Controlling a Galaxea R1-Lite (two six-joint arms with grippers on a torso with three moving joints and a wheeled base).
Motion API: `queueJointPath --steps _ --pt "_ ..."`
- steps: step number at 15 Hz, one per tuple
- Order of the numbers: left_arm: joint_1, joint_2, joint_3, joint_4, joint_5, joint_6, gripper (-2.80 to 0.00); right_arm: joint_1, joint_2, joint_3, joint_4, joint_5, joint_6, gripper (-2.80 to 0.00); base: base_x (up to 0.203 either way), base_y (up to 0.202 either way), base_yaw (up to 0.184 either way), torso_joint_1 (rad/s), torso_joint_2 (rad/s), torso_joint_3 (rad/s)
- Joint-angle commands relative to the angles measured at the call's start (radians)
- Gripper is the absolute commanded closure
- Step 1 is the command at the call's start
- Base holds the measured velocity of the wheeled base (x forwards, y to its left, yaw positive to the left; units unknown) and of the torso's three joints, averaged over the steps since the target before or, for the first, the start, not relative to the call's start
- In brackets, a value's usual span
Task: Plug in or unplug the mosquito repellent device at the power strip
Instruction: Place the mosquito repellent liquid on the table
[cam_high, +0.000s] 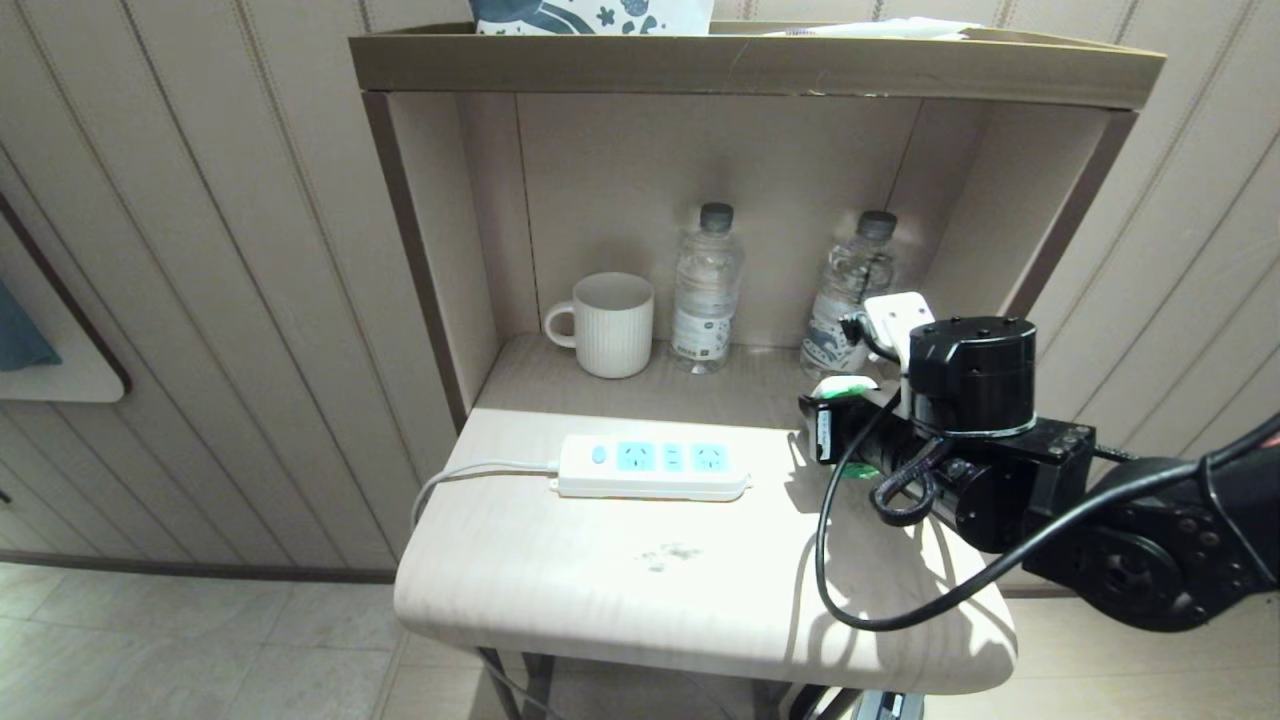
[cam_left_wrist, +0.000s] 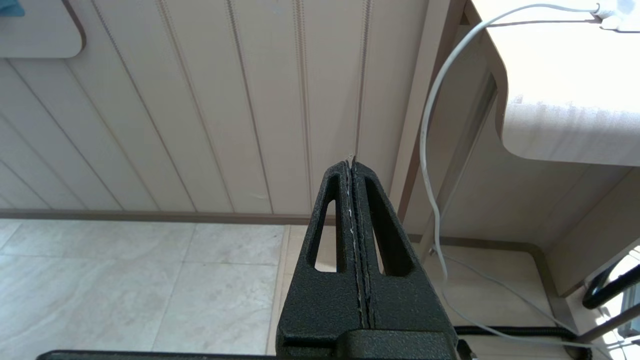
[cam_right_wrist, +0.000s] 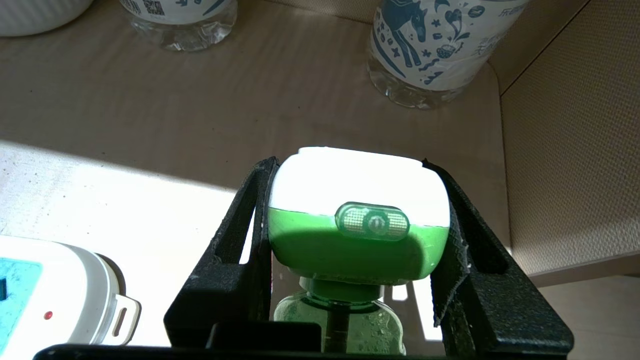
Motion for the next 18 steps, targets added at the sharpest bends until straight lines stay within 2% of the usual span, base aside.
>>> queueJointPath --steps 1,18 --pt "0.000 0.000 0.000 0.000 0.000 0.001 0.00 0.000 0.016 0.019 -0.028 -0.001 -0.001 0.00 0.000 0.000 0.000 0.000 0.00 0.000" --pt "0.000 0.000 0.000 0.000 0.000 0.001 0.00 0.002 0.015 0.095 -0.109 0.004 -0.001 0.00 0.000 0.000 0.000 0.000 0.00 0.000"
